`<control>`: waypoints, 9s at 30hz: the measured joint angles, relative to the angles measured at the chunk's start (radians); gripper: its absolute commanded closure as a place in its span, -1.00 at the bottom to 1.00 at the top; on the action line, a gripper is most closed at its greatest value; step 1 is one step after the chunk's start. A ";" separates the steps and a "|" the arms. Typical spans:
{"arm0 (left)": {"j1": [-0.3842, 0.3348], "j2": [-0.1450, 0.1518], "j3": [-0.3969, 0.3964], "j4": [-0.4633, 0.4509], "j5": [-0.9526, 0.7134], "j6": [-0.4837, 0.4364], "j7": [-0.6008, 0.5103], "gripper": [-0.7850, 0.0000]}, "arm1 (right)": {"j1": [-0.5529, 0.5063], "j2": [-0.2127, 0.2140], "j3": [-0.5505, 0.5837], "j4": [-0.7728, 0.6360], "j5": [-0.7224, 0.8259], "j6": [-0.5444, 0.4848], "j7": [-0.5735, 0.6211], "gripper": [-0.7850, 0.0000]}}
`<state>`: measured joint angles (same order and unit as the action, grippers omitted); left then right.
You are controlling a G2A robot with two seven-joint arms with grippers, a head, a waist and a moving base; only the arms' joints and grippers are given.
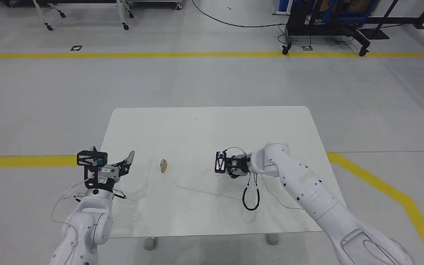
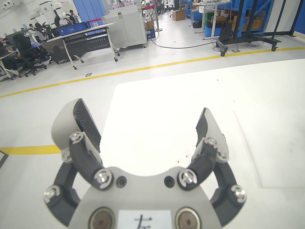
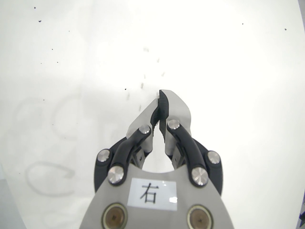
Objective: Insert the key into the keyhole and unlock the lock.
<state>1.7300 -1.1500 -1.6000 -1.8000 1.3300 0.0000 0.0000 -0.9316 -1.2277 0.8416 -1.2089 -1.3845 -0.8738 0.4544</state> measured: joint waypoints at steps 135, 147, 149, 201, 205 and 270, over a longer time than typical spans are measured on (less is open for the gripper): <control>-0.461 -0.029 0.419 0.277 -1.304 -0.501 -0.614 1.00 | 0.139 0.052 -0.274 0.291 2.025 -0.120 0.372 0.55; -0.453 -0.027 0.418 0.283 -1.290 -0.517 -0.580 1.00 | 0.152 0.049 -0.301 0.301 2.070 -0.094 0.399 1.00; -0.452 -0.027 0.417 0.283 -1.289 -0.519 -0.579 1.00 | 0.154 0.049 -0.304 0.301 2.074 -0.091 0.401 1.00; -0.330 0.039 0.278 0.283 -0.008 -0.354 -0.370 -0.26 | 0.176 0.094 -0.267 0.353 1.920 -0.139 0.353 1.00; -0.353 0.035 0.289 0.308 -0.021 -0.339 -0.401 -0.13 | 0.176 0.094 -0.267 0.353 1.920 -0.139 0.353 1.00; -0.584 -0.036 0.439 0.573 -1.303 -0.414 -0.530 1.00 | 0.187 0.069 -0.244 0.300 1.826 -0.026 0.232 1.00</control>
<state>1.1463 -1.1857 -1.1606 -1.2274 0.0268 -0.4141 -0.5298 -0.7446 -1.1587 0.5978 -0.9084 0.4413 -0.9001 0.6863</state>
